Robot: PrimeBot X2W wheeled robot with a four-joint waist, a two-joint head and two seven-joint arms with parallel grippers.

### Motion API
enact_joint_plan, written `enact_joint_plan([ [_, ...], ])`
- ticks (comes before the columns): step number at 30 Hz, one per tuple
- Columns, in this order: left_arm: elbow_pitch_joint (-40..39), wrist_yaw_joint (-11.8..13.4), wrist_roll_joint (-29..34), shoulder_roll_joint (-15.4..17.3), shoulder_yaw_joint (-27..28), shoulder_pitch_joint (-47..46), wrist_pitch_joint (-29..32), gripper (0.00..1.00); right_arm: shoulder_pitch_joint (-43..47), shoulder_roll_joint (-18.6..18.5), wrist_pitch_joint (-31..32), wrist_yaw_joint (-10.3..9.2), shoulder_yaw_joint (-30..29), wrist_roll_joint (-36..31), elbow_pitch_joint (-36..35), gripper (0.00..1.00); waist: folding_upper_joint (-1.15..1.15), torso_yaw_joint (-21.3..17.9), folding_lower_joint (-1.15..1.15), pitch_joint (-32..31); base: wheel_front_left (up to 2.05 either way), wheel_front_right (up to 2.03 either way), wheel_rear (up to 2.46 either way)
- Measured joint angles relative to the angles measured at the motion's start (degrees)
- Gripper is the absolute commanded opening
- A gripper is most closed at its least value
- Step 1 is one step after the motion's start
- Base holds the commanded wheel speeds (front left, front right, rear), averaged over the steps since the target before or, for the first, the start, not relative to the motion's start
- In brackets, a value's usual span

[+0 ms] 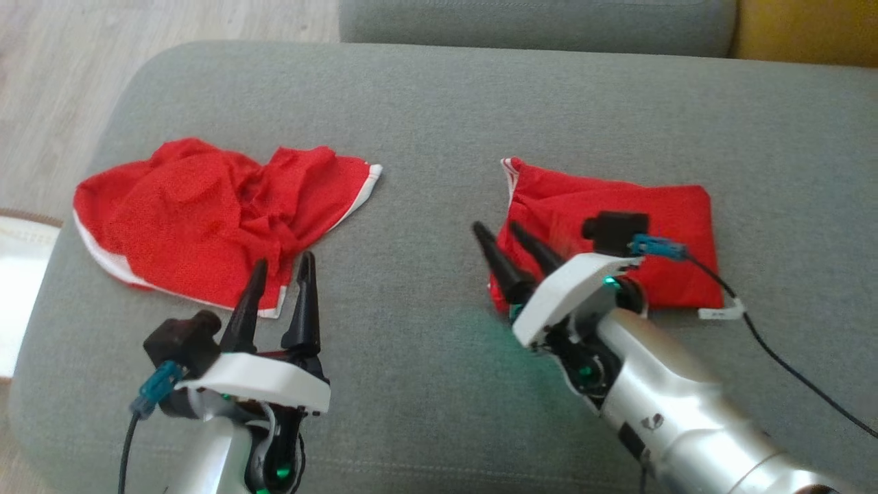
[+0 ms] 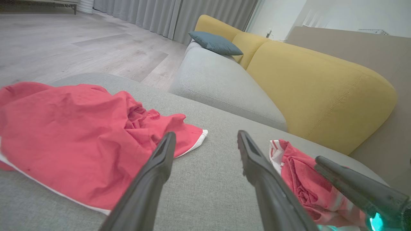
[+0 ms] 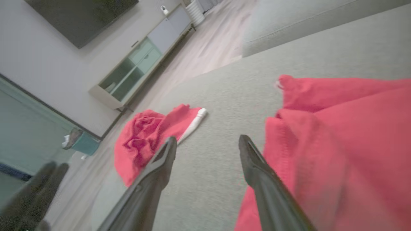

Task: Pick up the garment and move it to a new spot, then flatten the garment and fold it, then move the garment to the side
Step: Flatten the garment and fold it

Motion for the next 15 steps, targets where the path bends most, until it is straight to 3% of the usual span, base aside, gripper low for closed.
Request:
enact_joint_plan([
  [3,0.0,0.0,0.0,0.0,0.1,0.0,0.0,1.0,-0.9,0.0,-0.4,0.0,2.6,2.3,-2.6,1.0,0.0,-1.1,0.0,-0.6,0.0,0.0,0.0],
  [8,-0.5,0.0,0.0,0.0,0.8,0.0,0.0,1.0,-4.6,0.0,-2.8,0.0,2.3,2.6,-2.5,1.0,0.0,-2.7,0.0,-1.5,0.0,0.0,0.0],
  [15,-3.7,0.0,-0.1,0.0,1.7,0.1,0.0,1.0,-10.4,-0.2,-6.1,0.0,-4.7,-7.8,5.8,1.0,0.0,-5.5,0.0,-2.4,0.0,0.0,0.0],
])
